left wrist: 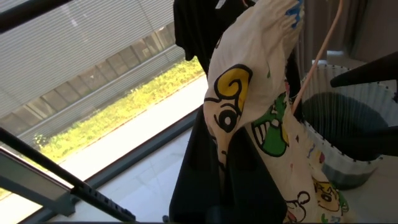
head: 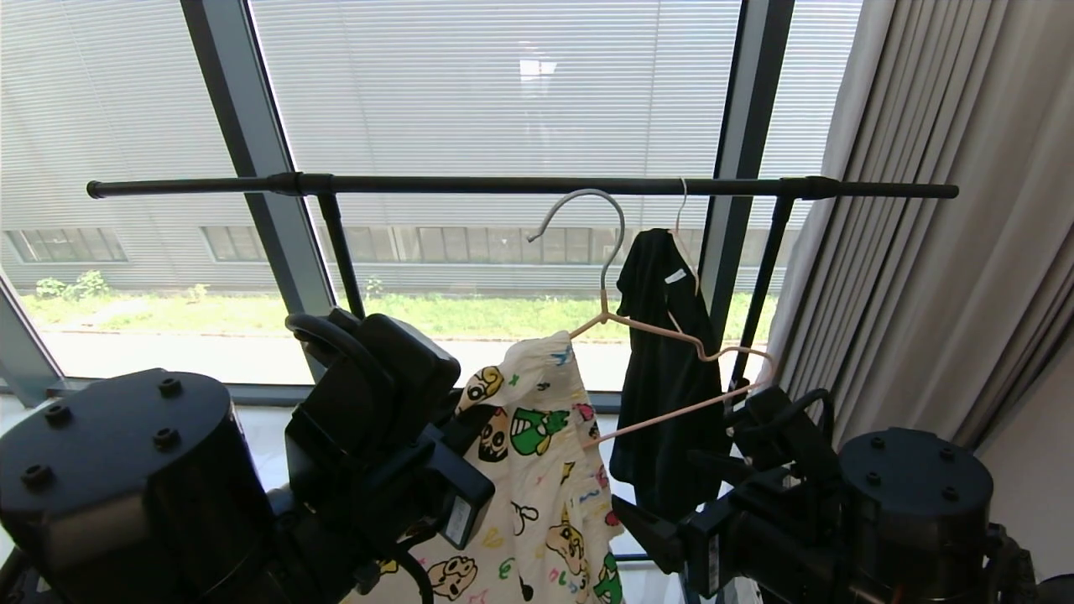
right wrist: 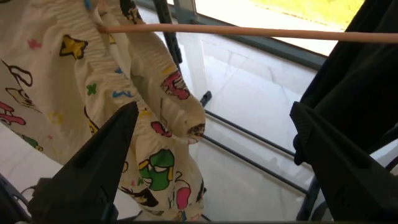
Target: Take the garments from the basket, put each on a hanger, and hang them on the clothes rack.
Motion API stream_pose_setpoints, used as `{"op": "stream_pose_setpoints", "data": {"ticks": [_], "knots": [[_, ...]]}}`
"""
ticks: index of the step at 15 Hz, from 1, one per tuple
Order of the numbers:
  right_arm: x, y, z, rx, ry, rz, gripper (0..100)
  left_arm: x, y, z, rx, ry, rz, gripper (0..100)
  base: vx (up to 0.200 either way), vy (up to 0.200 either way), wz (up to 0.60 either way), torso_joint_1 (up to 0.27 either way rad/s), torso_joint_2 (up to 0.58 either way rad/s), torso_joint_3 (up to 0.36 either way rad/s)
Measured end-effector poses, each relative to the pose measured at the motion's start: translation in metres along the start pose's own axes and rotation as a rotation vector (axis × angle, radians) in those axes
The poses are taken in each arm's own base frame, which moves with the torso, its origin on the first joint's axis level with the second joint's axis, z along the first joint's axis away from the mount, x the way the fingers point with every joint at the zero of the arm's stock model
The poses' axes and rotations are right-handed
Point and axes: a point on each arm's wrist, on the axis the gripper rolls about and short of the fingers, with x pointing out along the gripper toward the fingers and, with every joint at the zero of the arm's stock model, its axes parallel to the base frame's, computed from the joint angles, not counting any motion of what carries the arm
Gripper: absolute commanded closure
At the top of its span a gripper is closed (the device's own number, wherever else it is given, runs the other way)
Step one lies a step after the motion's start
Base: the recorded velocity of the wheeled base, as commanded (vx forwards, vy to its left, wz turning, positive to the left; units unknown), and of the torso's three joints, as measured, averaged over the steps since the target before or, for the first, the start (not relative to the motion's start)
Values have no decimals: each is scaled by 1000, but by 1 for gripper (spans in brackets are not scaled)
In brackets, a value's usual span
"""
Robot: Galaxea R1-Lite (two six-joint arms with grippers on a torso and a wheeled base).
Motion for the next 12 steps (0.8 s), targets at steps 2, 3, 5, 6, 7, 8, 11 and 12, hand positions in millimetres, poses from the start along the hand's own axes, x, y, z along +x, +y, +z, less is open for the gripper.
{"op": "stream_pose_setpoints", "data": {"ticks": [2, 3, 5, 6, 7, 8, 11, 12], "knots": [[6, 1, -1, -6, 7, -3, 0, -1, -3, 1, 2, -6, -14, 100, 0, 0, 0, 0, 0, 0], [10, 2, -2, -7, 9, -5, 0, -1, -4, 2, 2, -7, -18, 100, 0, 0, 0, 0, 0, 0], [15, 3, -1, -8, 9, -8, 0, -2, -5, 2, 3, -10, -22, 100, 0, 0, 0, 0, 0, 0], [16, 3, -2, -9, 10, -13, 0, -2, -5, 2, 1, -10, -21, 100, 0, 0, 0, 0, 0, 0], [17, 2, -3, -9, 9, -34, 0, -2, -4, 2, 0, -10, -20, 100, 0, 0, 0, 0, 0, 0], [17, 0, -4, -9, 9, -61, 0, -2, -4, 2, 0, -10, -19, 100, 0, 0, 0, 0, 0, 0], [17, -2, -5, -9, 8, -77, 0, -2, -4, 2, 2, -12, -20, 100, 0, 0, 0, 0, 0, 0], [17, -2, -4, -9, 7, -78, 0, -2, -4, 2, 2, -12, -19, 100, 0, 0, 0, 0, 0, 0]]}}
